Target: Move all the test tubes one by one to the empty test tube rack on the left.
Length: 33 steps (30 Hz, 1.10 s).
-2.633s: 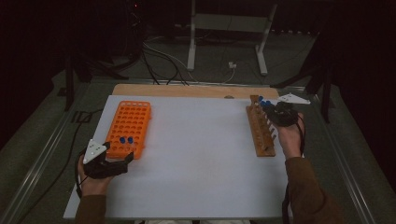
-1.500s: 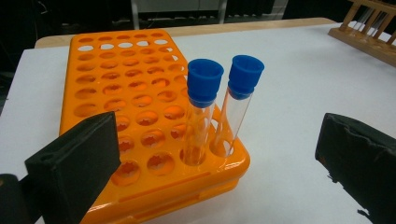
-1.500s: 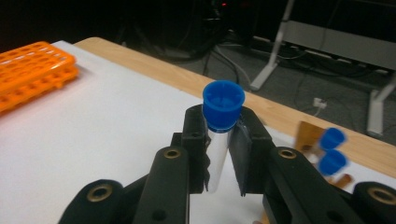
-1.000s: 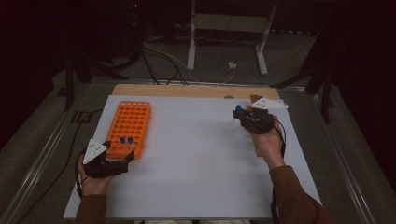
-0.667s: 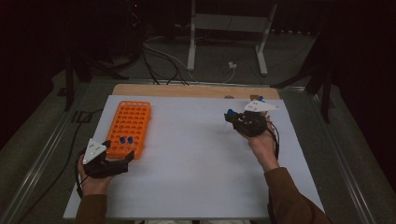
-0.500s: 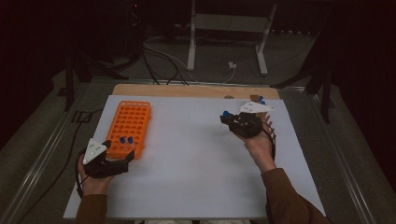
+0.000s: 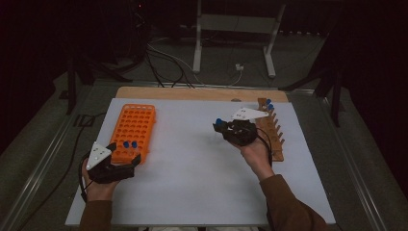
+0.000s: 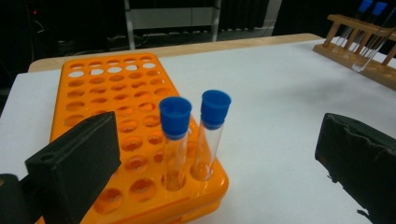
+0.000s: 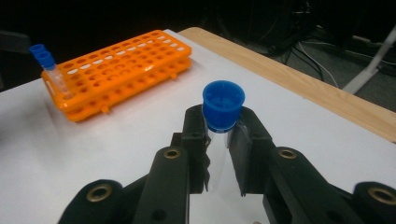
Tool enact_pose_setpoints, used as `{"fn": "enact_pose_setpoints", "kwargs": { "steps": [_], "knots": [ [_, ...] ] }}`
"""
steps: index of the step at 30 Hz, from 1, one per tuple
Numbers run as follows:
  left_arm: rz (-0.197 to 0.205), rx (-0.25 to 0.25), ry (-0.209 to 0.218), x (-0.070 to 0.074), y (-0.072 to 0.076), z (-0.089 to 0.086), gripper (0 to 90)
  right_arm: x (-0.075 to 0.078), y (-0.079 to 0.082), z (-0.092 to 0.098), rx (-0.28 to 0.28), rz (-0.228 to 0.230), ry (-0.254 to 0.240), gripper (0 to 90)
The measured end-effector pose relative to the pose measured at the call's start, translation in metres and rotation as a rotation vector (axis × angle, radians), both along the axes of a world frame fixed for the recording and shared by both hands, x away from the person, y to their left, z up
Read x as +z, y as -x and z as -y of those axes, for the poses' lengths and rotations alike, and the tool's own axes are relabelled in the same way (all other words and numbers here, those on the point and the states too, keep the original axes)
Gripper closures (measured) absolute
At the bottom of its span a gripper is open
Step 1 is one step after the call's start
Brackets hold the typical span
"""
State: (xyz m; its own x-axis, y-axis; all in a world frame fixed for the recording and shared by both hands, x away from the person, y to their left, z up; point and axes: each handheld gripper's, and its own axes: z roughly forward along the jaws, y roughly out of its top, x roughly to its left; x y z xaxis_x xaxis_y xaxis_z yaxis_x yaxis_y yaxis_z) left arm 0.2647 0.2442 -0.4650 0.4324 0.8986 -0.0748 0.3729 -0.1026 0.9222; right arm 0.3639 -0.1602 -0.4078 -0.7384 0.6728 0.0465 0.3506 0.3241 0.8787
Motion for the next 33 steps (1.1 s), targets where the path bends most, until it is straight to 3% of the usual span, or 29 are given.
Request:
{"fn": "enact_pose_setpoints", "kwargs": {
  "steps": [8,25,33],
  "knots": [
    [0.03,-0.014,0.005,0.008,0.002,0.008,0.9,-0.001,0.004,-0.018,0.043,-0.012,-0.005,77.0],
    [0.107,-0.042,-0.039,0.025,0.007,0.034,1.3,-0.004,0.015,-0.057,0.145,-0.036,0.003,77.0],
    [0.097,-0.097,-0.041,0.027,0.004,0.055,4.8,-0.004,0.022,-0.078,0.197,-0.04,0.001,77.0]
  ]
}}
